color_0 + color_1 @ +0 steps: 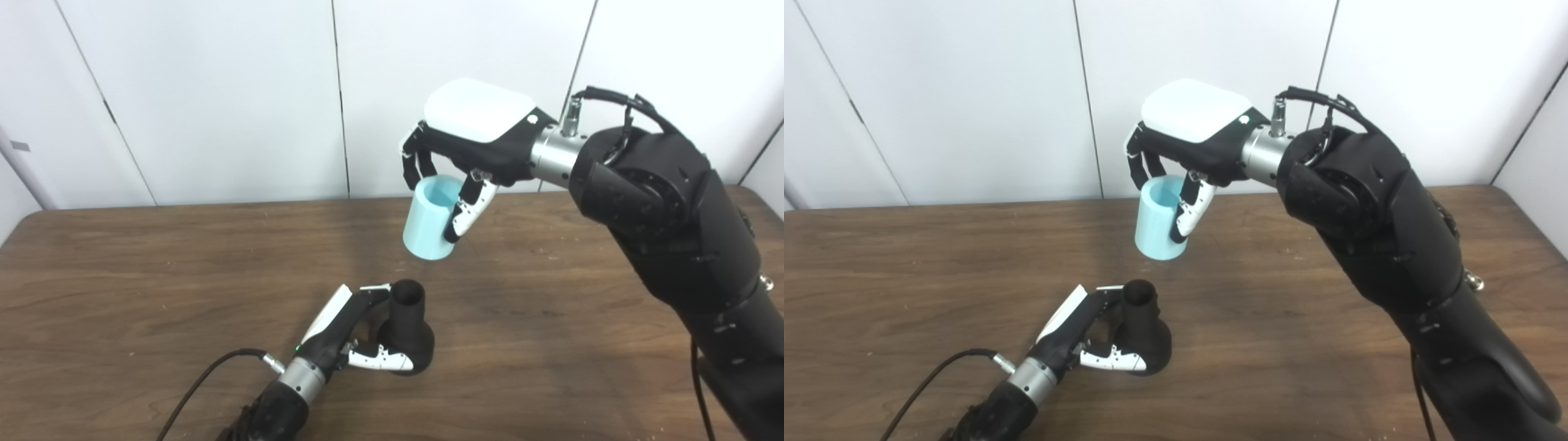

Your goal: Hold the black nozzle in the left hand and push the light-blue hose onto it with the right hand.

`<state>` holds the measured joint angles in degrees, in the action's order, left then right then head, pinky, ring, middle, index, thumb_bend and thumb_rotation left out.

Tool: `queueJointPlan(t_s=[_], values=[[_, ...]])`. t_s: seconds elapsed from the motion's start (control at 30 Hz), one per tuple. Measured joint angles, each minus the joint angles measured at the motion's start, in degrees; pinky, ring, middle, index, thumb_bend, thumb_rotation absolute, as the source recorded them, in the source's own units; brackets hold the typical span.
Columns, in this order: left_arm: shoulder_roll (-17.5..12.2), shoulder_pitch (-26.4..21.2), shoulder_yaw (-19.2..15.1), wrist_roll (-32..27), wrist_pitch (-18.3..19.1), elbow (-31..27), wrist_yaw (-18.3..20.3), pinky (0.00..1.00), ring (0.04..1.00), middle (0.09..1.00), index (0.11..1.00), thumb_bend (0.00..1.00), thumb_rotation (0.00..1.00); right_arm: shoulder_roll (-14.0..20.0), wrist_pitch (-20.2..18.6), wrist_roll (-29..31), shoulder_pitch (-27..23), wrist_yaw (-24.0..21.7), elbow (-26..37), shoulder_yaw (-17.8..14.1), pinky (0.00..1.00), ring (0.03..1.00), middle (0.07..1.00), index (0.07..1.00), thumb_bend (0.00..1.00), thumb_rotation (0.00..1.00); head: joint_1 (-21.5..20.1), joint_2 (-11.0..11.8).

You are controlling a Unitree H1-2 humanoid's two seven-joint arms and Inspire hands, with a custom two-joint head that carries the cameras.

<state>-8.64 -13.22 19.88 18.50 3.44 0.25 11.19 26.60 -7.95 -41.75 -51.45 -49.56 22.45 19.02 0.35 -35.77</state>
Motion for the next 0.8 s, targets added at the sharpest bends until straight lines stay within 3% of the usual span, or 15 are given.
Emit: queueJointPlan(t_s=[0.47,0.8], values=[[0.2,0.0,0.2,0.0,0.3,-0.2,0.0,0.96,0.894,0.771,0.483,0.52,0.07,-1.9,1.8,0.6,0.0,-0.1,0.0,0.3,0.11,0.191,0.471,0.482,0.53,0.00,0.4,-0.5],[0.2,0.0,0.3,0.1,0.9,-0.5,0.1,0.97,0.896,0.771,0.483,0.52,0.07,-1.9,0.9,0.7,-0.1,-3.5,0.6,1.0,0.10,0.183,0.470,0.482,0.53,0.00,0.2,-1.1]])
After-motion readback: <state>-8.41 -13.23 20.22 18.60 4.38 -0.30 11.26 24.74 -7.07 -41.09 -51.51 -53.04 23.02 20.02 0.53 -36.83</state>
